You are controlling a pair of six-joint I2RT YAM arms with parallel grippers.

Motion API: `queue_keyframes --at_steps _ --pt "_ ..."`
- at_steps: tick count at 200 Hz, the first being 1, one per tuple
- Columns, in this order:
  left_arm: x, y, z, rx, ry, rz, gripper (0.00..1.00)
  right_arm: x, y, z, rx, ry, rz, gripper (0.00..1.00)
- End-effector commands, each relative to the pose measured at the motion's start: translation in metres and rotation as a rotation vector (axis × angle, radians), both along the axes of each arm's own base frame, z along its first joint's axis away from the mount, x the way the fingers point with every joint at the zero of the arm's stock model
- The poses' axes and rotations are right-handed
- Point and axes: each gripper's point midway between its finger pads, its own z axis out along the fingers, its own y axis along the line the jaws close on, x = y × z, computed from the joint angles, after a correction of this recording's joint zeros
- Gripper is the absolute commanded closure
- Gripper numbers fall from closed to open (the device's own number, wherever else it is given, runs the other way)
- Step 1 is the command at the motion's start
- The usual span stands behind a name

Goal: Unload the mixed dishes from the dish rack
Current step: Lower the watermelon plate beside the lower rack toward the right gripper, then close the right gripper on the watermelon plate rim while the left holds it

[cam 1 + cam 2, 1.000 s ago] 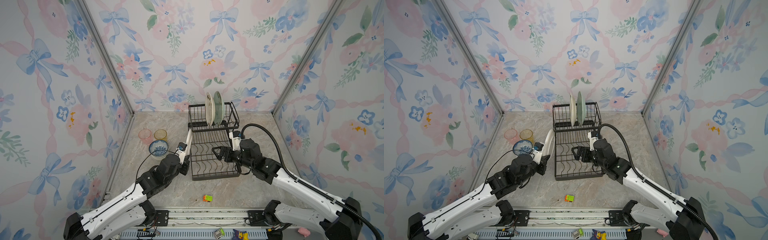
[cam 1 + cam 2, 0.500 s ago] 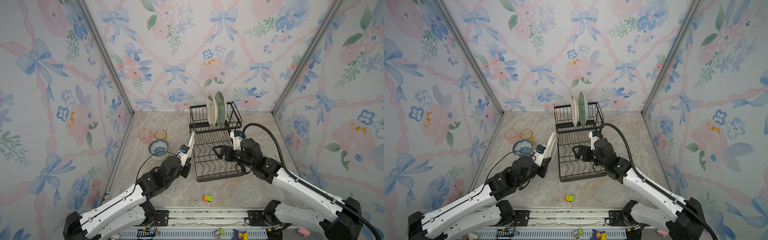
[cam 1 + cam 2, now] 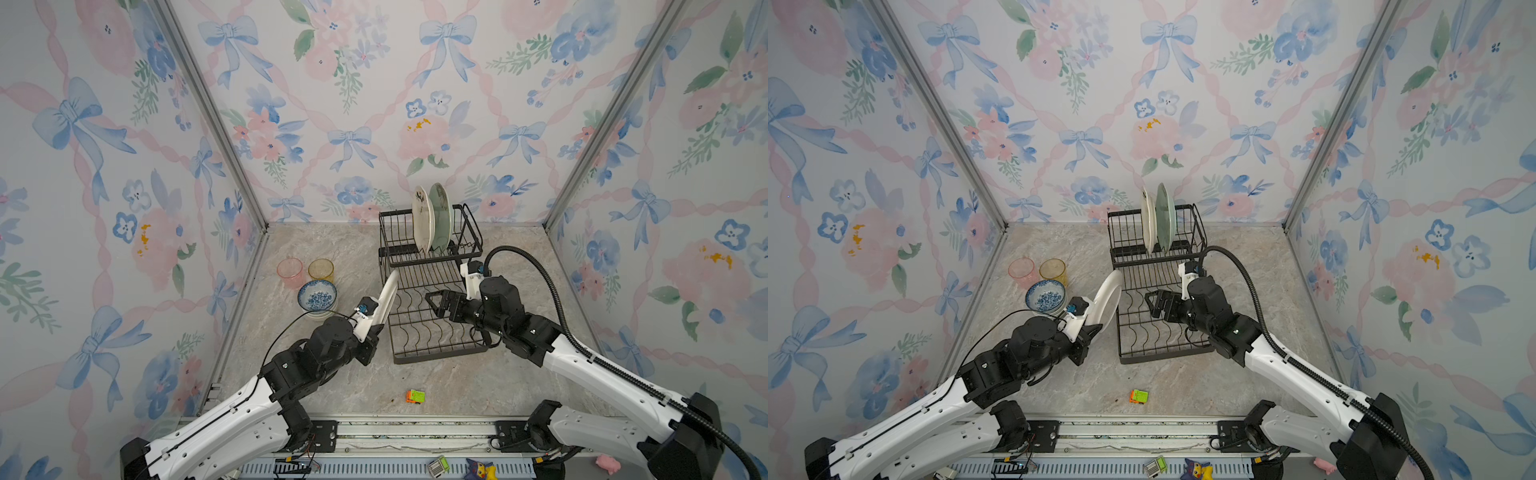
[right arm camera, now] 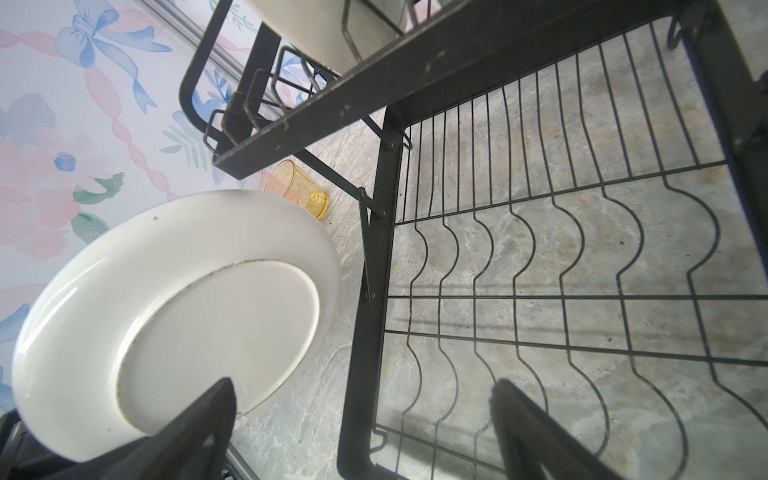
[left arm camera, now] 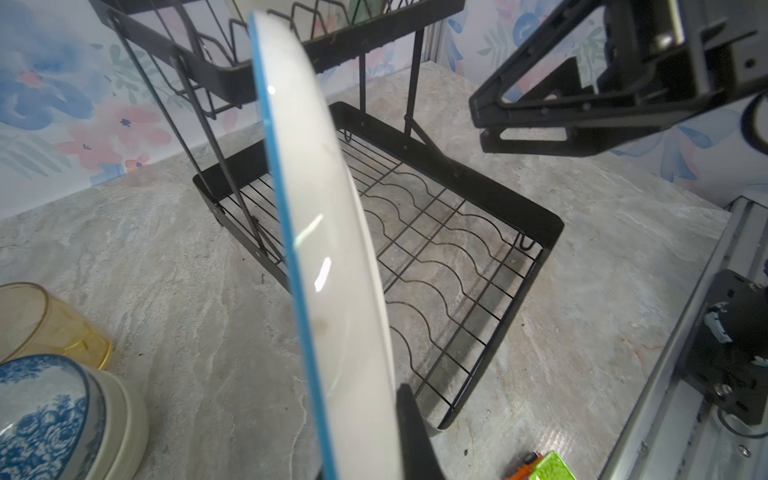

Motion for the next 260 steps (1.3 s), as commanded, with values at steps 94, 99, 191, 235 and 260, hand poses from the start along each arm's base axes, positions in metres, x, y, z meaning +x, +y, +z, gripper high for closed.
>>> queue_keyframes --at_steps 94,99,191,235,260 --pt "-0.001 -0.054 0.053 -0.010 -0.135 -0.153 1.00 0.004 -0.017 0.021 0.081 0.063 -0.089 0.03" --pt "-0.002 -0.057 0.054 -0.005 -0.140 -0.164 1.00 0.003 -0.019 0.021 0.088 0.070 -0.098 0.03" --pt "0.009 -0.090 0.056 0.205 -0.273 -0.132 1.00 -0.023 -0.048 0.045 0.123 0.164 -0.158 0.03" --pt "0.012 -0.112 0.054 0.283 -0.345 -0.107 1.00 -0.027 -0.052 0.031 0.049 0.252 -0.170 0.03" --pt "0.007 -0.126 0.056 0.277 -0.381 -0.133 1.00 -0.030 -0.052 0.030 0.040 0.264 -0.164 0.03"
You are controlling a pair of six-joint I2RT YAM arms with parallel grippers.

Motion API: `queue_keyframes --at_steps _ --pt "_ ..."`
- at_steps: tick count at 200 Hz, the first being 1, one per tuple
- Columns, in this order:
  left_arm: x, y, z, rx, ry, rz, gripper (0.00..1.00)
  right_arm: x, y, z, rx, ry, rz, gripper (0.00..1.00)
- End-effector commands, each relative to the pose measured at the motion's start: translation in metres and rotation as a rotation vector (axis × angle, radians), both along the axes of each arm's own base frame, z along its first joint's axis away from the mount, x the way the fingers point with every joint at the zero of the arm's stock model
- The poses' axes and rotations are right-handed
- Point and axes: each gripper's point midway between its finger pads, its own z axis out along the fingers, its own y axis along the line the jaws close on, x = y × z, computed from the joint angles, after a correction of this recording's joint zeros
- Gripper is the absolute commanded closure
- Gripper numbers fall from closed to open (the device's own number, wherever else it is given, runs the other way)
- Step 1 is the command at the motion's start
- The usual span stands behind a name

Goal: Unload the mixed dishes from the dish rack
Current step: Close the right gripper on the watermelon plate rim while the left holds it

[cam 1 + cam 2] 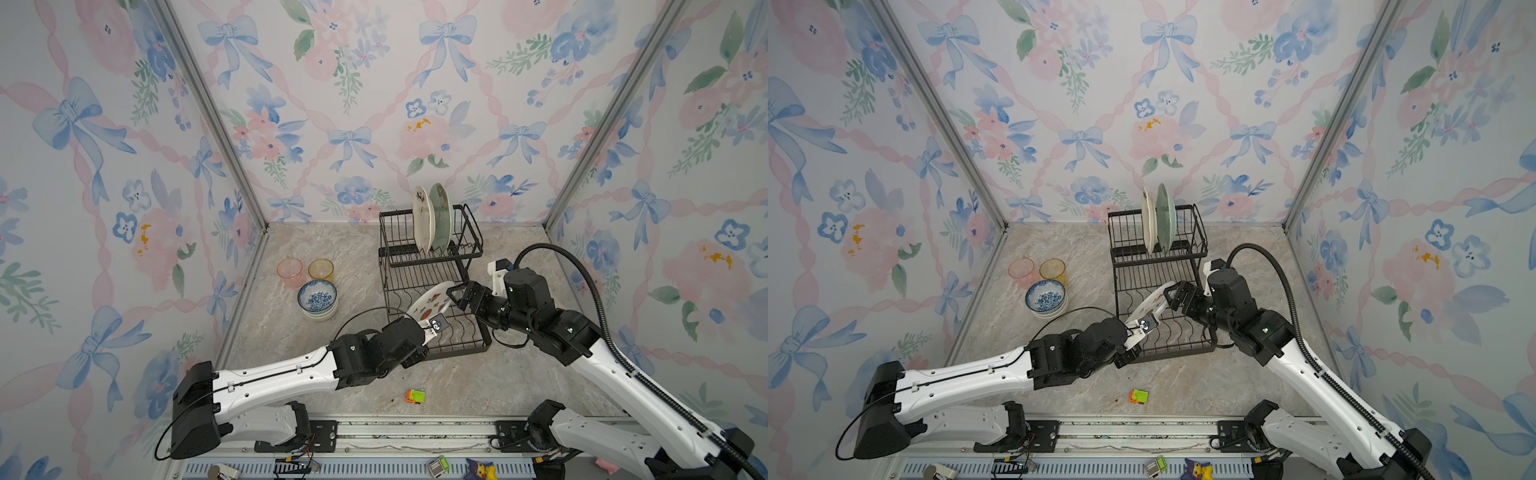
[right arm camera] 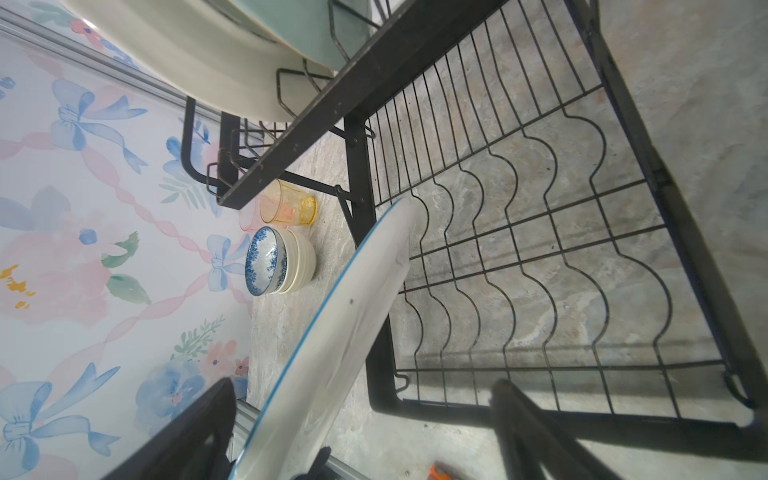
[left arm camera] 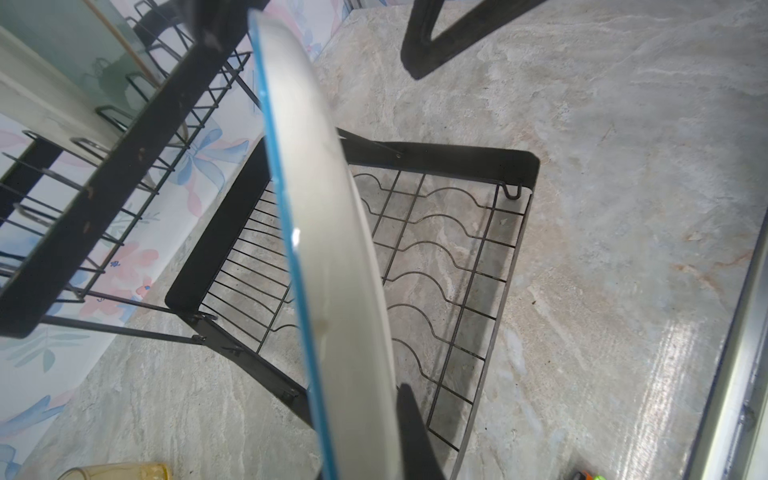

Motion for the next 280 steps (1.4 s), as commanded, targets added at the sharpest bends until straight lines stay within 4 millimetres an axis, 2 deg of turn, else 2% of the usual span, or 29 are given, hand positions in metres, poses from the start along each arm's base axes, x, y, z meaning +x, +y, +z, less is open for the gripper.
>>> queue_keyframes --at_steps 1,26,34,40,76,95,123,171,183,210,257,280 --pt "0.010 -0.021 0.064 -0.164 -0.156 0.020 1.00 -0.007 -0.006 -0.001 -0.017 0.047 -0.005 0.03" --pt "0.005 -0.032 0.064 -0.161 -0.179 -0.007 1.00 -0.009 -0.012 -0.005 -0.034 0.065 -0.033 0.03" --pt "0.004 -0.035 0.063 -0.155 -0.187 -0.011 1.00 -0.010 -0.013 -0.008 -0.038 0.079 -0.037 0.00" --pt "0.004 -0.037 0.063 -0.153 -0.190 -0.014 1.00 -0.011 -0.013 -0.010 -0.039 0.091 -0.039 0.03" --pt "0.003 -0.052 0.055 -0.118 -0.215 -0.024 1.00 -0.014 -0.016 -0.024 -0.060 0.168 -0.070 0.41" --pt "0.002 -0.054 0.052 -0.100 -0.236 -0.015 1.00 -0.013 -0.015 -0.027 -0.036 0.197 -0.096 0.47" --pt "-0.001 -0.053 0.054 -0.112 -0.264 -0.019 1.00 -0.009 -0.010 -0.028 0.041 0.202 -0.126 0.52" --pt "-0.003 -0.040 0.065 -0.177 -0.327 -0.015 1.00 -0.008 -0.006 -0.026 0.100 0.214 -0.141 0.55" --pt "-0.003 -0.036 0.065 -0.182 -0.333 -0.009 1.00 -0.008 -0.007 -0.025 0.108 0.208 -0.148 0.62" --pt "-0.002 -0.033 0.063 -0.174 -0.340 0.002 1.00 -0.008 -0.008 -0.024 0.114 0.204 -0.154 0.67" --pt "0.002 -0.034 0.060 -0.162 -0.352 0.016 1.00 -0.008 -0.006 -0.025 0.115 0.210 -0.139 1.00" --pt "0.005 -0.034 0.056 -0.145 -0.365 0.027 1.00 -0.008 -0.011 -0.024 0.106 0.209 -0.150 1.00"
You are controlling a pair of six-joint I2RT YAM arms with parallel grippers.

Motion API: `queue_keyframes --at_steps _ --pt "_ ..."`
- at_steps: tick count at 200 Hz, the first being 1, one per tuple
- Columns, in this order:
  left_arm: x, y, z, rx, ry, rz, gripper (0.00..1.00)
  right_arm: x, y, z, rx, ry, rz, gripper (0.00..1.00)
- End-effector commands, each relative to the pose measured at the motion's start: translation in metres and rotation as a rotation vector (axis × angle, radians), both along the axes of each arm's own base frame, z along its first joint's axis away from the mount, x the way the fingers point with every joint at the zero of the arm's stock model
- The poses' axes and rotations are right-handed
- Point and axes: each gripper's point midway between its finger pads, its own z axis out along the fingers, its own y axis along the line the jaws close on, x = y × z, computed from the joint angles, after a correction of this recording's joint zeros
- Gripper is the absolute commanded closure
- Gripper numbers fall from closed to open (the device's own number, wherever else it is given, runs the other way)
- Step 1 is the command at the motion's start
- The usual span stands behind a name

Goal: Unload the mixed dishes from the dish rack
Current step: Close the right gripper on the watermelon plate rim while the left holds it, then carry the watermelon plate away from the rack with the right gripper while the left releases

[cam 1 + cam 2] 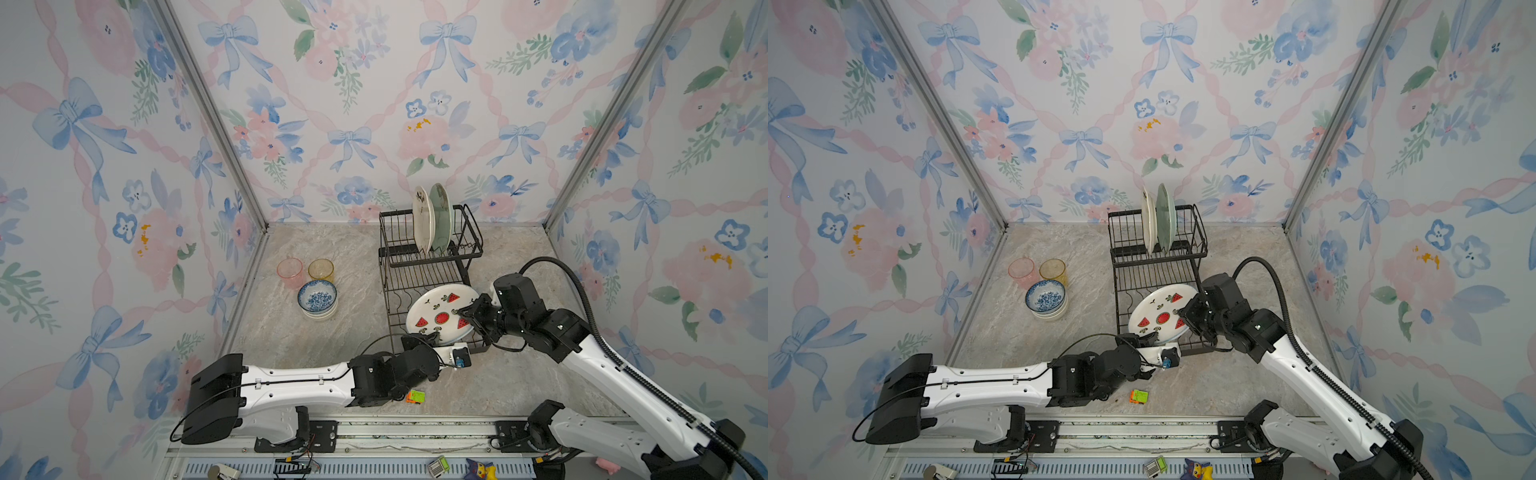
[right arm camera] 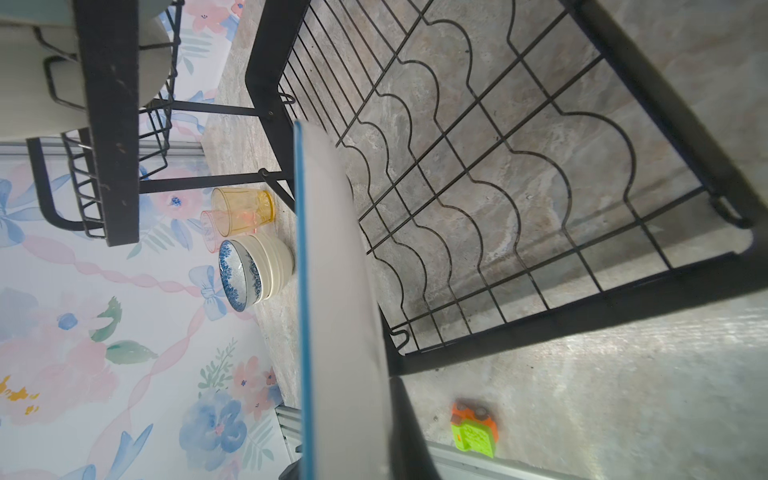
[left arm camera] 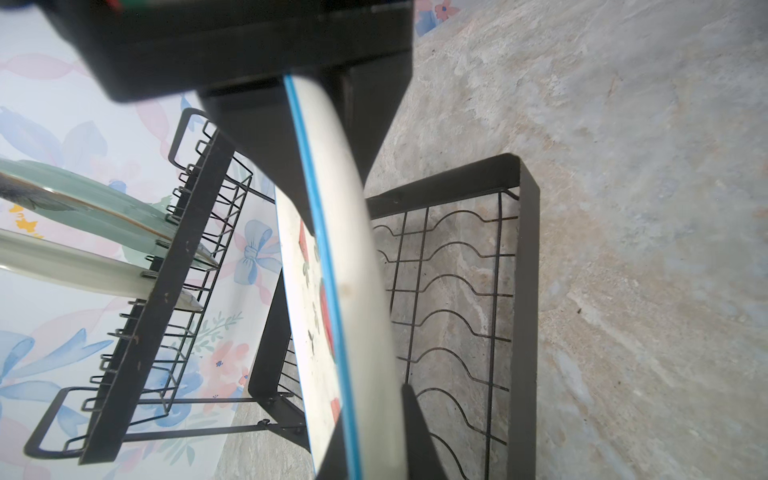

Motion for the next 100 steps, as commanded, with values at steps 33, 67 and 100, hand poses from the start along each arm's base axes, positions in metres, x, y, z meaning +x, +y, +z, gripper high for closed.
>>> queue_keyframes --at_steps 33,67,100 --pt "0.022 -0.002 0.052 -0.298 -0.025 0.136 1.00 0.007 -0.011 0.022 0.001 -0.113 0.007 1.00" --pt "0.026 -0.002 0.042 -0.274 -0.030 0.150 1.00 0.009 -0.013 0.032 0.024 -0.125 0.021 1.00" --pt "0.030 -0.002 0.040 -0.281 -0.027 0.163 1.00 0.010 -0.018 0.037 0.014 -0.128 0.021 1.00"
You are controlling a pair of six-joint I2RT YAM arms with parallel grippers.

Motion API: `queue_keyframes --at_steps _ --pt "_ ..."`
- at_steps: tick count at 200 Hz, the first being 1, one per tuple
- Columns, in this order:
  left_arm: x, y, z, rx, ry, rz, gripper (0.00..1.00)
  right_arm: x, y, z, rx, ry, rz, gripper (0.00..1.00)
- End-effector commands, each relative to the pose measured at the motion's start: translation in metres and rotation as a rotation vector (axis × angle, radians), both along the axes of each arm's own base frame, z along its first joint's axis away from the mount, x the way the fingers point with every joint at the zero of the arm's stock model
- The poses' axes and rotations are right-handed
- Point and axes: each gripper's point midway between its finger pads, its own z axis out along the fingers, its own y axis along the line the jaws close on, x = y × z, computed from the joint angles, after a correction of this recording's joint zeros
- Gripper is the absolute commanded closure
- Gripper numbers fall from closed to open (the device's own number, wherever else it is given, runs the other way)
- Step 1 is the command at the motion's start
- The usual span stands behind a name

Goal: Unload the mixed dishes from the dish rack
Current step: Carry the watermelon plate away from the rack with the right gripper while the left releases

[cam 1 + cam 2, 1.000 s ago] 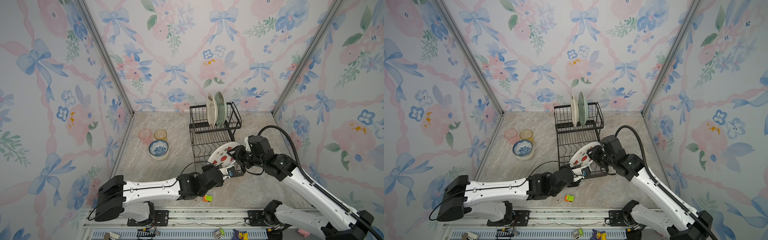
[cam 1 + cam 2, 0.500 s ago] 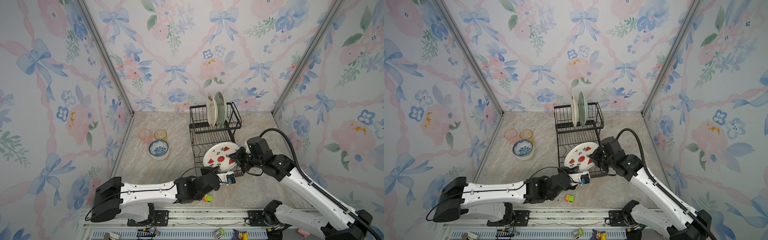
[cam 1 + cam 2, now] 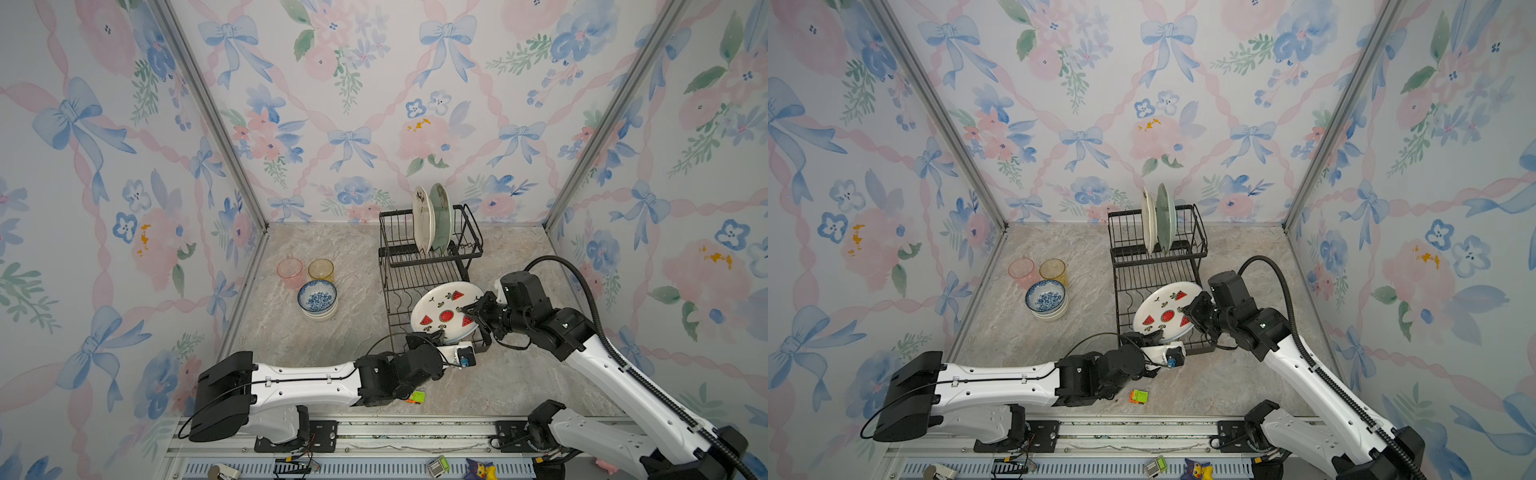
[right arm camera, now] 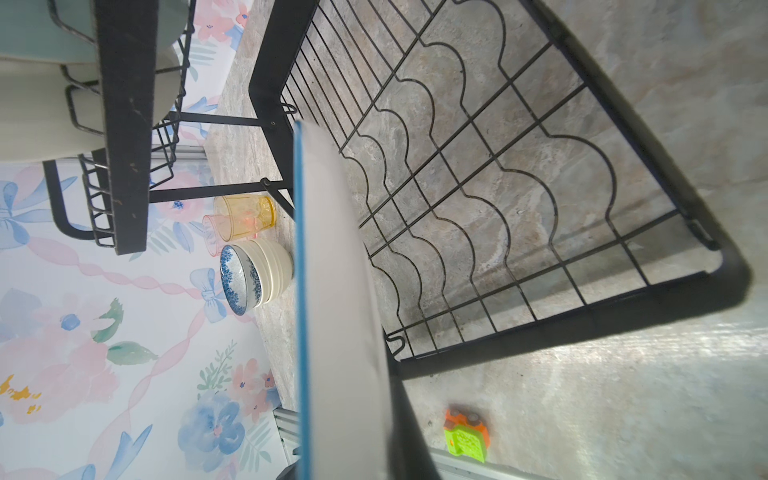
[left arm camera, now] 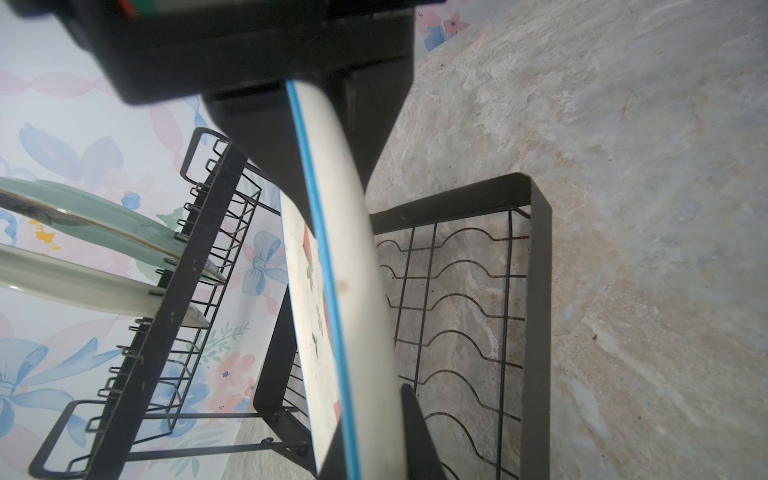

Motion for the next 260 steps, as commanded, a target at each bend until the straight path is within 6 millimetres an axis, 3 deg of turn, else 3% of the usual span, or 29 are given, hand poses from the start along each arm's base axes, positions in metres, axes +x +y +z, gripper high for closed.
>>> queue_keyframes --at_steps 1,27,41,63,78,95,106,125,135,139,143,146,186,260 --pt "0.025 0.010 0.040 -0.265 0.008 0.161 1.00 0.005 -0.005 0.034 0.025 -0.113 0.021 1.00" --pt "0.030 0.009 0.035 -0.261 0.015 0.167 0.95 0.009 -0.003 0.038 0.079 -0.126 0.012 1.00" --pt "0.033 0.008 0.031 -0.248 0.012 0.179 0.84 0.011 -0.003 0.039 0.094 -0.129 0.006 1.00" --pt "0.039 0.005 0.024 -0.219 0.006 0.196 0.83 0.013 -0.004 0.040 0.112 -0.132 -0.007 1.00" --pt "0.042 0.003 0.020 -0.203 0.001 0.210 0.69 0.015 -0.005 0.038 0.127 -0.128 -0.019 1.00" --pt "0.046 0.002 0.016 -0.188 -0.004 0.223 0.62 0.017 -0.006 0.037 0.146 -0.125 -0.030 1.00" --pt "0.047 0.002 0.014 -0.184 -0.005 0.230 0.49 0.017 -0.007 0.037 0.151 -0.125 -0.039 1.00" --pt "0.048 0.003 0.015 -0.192 -0.004 0.237 0.45 0.017 -0.014 0.036 0.139 -0.123 -0.060 1.00" --pt "0.049 0.004 0.016 -0.199 -0.004 0.238 0.34 0.017 -0.017 0.035 0.138 -0.124 -0.070 1.00" --pt "0.048 0.004 0.017 -0.204 -0.004 0.238 0.25 0.018 -0.018 0.035 0.135 -0.125 -0.076 1.00" --pt "0.048 0.004 0.017 -0.206 -0.004 0.238 0.06 0.018 -0.020 0.034 0.130 -0.124 -0.083 1.00" --pt "0.048 0.004 0.017 -0.208 -0.003 0.238 0.03 0.018 -0.022 0.034 0.125 -0.124 -0.089 1.00" --pt "0.047 0.010 0.019 -0.218 -0.011 0.244 0.02 0.022 -0.037 0.036 0.099 -0.153 -0.145 1.00" --pt "0.044 0.022 0.025 -0.260 0.002 0.236 0.02 0.022 -0.093 0.039 0.030 -0.173 -0.289 1.00"
